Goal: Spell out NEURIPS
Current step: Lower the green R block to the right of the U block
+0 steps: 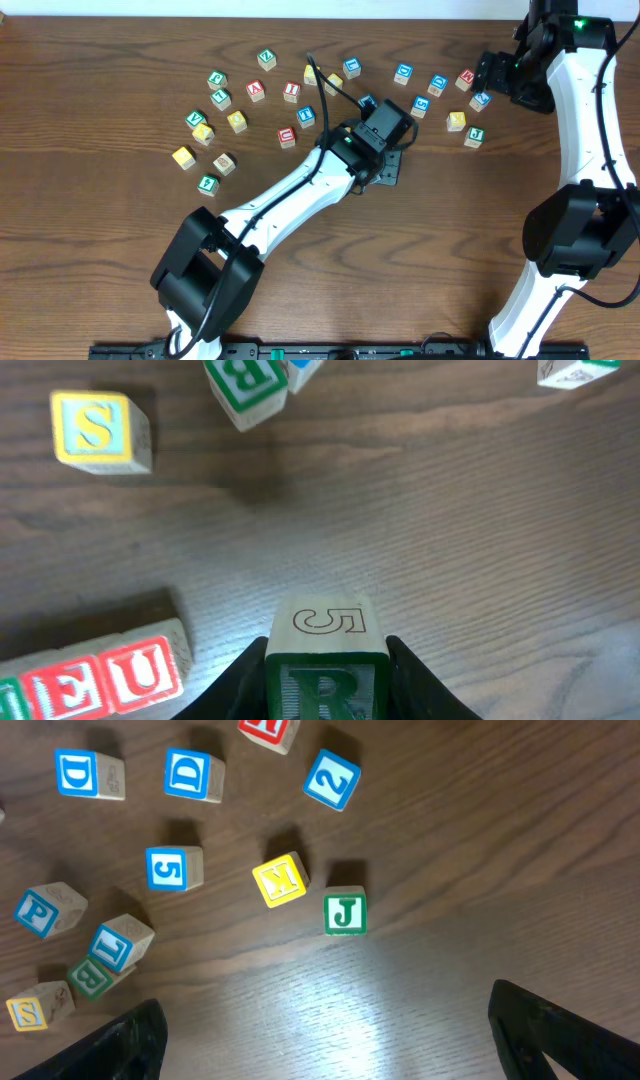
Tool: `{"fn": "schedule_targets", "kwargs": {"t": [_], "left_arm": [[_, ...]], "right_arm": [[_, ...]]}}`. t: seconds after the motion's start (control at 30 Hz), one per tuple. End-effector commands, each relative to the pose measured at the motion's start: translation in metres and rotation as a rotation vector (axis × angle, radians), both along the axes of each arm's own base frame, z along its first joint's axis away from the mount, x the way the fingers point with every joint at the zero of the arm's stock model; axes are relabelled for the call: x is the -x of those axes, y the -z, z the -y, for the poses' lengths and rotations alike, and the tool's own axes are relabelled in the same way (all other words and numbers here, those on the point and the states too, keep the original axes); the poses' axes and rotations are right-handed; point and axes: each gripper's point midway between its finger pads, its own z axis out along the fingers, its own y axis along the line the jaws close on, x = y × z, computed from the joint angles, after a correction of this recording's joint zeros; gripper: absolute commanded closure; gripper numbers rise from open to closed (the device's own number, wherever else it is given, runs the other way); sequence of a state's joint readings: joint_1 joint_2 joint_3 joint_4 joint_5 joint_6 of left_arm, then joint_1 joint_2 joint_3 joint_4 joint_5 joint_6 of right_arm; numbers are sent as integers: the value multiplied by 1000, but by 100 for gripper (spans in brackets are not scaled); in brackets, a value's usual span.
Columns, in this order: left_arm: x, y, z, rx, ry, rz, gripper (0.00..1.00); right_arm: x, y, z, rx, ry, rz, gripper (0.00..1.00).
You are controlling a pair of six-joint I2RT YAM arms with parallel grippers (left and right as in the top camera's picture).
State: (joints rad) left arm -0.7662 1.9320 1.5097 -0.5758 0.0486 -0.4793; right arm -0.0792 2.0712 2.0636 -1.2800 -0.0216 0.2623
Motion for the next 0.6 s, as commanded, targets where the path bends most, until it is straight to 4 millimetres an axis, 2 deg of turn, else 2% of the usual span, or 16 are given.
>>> {"fn": "schedule_targets", "kwargs": {"t": [0.0, 0.23, 0.57], "left_arm": [[2, 21, -4, -30, -54, -45, 67], [5, 48, -7, -69, -76, -98, 67], [0, 66, -18, -135, -130, -91, 67]], "right_arm": [[0, 0, -1, -1, 2, -6, 3], [3, 1, -1, 1, -8, -21, 2], [4, 2, -1, 0, -8, -25, 2]]}}
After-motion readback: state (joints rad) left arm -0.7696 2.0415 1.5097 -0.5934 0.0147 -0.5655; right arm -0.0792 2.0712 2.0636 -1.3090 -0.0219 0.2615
